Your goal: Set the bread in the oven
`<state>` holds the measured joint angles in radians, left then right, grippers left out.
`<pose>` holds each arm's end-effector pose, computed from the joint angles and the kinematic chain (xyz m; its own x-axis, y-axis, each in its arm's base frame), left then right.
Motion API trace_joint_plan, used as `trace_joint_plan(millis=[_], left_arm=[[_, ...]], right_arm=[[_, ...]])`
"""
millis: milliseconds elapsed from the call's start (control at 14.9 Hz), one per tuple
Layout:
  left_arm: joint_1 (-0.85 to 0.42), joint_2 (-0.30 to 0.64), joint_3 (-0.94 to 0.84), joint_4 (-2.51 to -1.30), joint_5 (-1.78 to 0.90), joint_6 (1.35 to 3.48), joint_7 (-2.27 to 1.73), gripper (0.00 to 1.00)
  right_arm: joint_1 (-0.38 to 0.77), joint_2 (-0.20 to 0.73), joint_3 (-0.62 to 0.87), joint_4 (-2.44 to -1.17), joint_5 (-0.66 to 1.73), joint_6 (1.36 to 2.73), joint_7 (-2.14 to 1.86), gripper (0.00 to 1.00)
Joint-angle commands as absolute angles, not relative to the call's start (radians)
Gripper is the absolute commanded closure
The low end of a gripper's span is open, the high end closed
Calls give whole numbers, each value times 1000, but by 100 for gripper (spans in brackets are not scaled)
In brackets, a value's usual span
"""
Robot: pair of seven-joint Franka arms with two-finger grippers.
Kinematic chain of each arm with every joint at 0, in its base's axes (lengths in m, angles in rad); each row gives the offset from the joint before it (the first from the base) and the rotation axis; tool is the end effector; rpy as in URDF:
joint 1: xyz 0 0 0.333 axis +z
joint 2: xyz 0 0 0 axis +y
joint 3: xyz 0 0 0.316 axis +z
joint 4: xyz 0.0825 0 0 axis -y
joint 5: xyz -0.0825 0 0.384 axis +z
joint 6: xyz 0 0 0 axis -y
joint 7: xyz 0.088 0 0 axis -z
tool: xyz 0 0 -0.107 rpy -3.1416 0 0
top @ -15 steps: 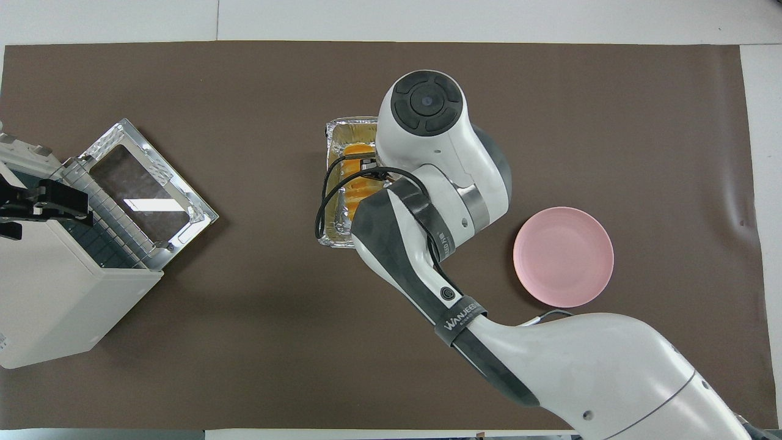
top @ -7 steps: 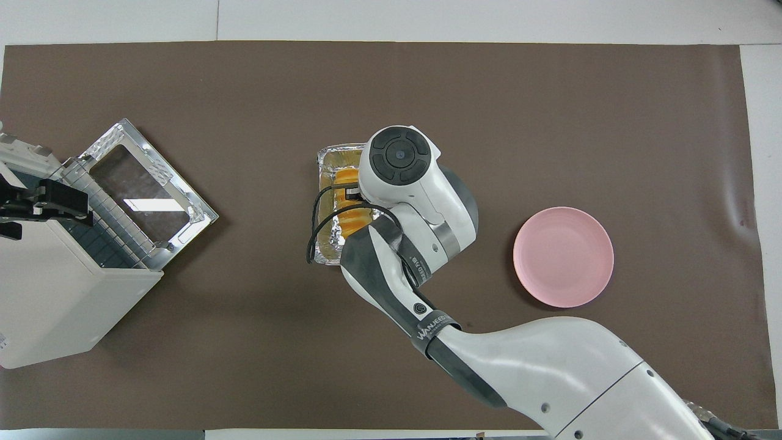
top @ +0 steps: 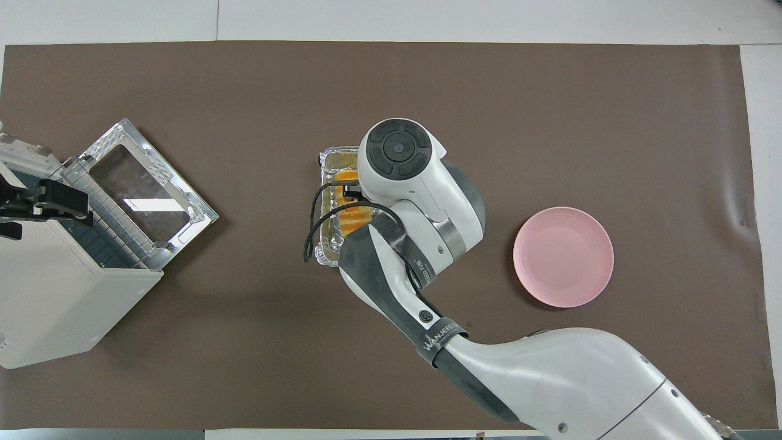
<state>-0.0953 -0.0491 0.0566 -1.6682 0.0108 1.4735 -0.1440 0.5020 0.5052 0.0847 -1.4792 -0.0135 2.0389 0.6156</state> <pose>0.5257 -0.0184 0.5979 0.9841 0.1061 -0.1425 0.1030 -0.9943 -0.0288 0.5916 0.3807 0.3898 0.9989 -0.0356 0.0293 -0.0340 -0.9979 -0.0558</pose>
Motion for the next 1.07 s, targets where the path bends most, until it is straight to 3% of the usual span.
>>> trace_joint_plan(millis=[0,537,1007], left_arm=[[-81,-72,49,-1686,0,1463,-135,0],[-81,-72,51,-1686,0,1463,-135,0],[-81,-72,51,-1686,0,1463,-135,0]], right_arm=[[382,411,92,-1480,-8,1942,453,0],[48,163,94,-1496,-2,1619,-27,0],[-78,-32,94,-1557,3,1451,-89,0]])
